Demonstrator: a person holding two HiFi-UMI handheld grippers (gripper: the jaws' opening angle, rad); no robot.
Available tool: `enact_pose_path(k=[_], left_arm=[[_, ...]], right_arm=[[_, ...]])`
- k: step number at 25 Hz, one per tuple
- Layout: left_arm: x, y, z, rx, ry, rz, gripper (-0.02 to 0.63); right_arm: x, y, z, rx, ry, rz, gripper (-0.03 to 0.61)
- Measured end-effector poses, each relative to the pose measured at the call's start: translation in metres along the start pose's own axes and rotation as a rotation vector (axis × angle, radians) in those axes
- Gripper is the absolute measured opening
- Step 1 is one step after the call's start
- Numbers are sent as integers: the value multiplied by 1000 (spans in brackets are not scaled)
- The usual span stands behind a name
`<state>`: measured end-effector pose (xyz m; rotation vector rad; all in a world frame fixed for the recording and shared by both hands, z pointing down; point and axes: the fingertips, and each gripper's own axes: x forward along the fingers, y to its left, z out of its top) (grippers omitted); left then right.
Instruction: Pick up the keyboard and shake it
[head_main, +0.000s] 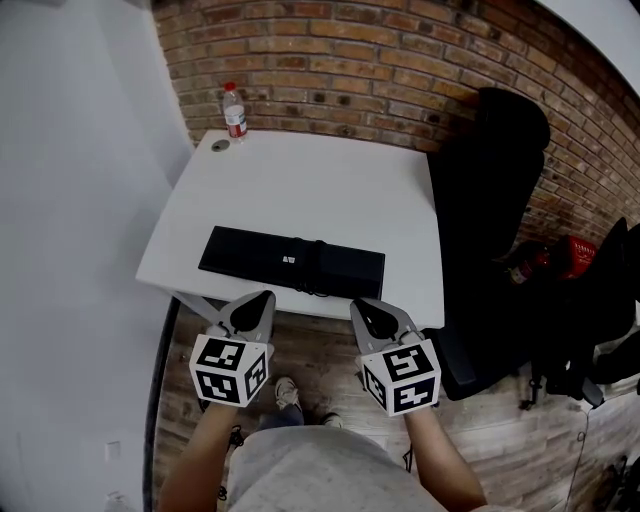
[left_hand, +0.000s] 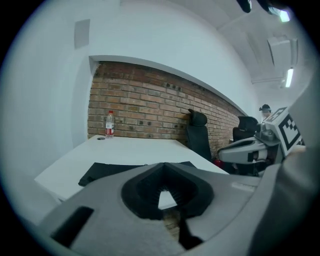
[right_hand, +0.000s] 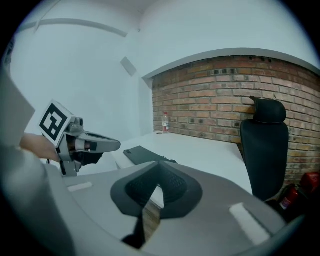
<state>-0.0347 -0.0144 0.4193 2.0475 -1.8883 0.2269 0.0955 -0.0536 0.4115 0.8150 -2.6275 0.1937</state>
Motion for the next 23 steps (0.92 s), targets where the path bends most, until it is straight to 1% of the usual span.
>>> enact_pose_path(k=[3, 8, 15, 23], left_arm=[[-2, -7, -1, -30, -13, -1, -6], [-5, -11, -1, -51, -20, 9, -6], [-5, -9, 1, -48, -31, 15, -6], [-4, -5, 2, -50, -24, 19, -6]], right_arm=[[-5, 3, 1, 10, -8, 11, 12], [-10, 5, -2, 18, -7, 19, 12], [-9, 6, 0, 21, -16, 24, 12], [-4, 5, 1, 28, -12, 31, 12]])
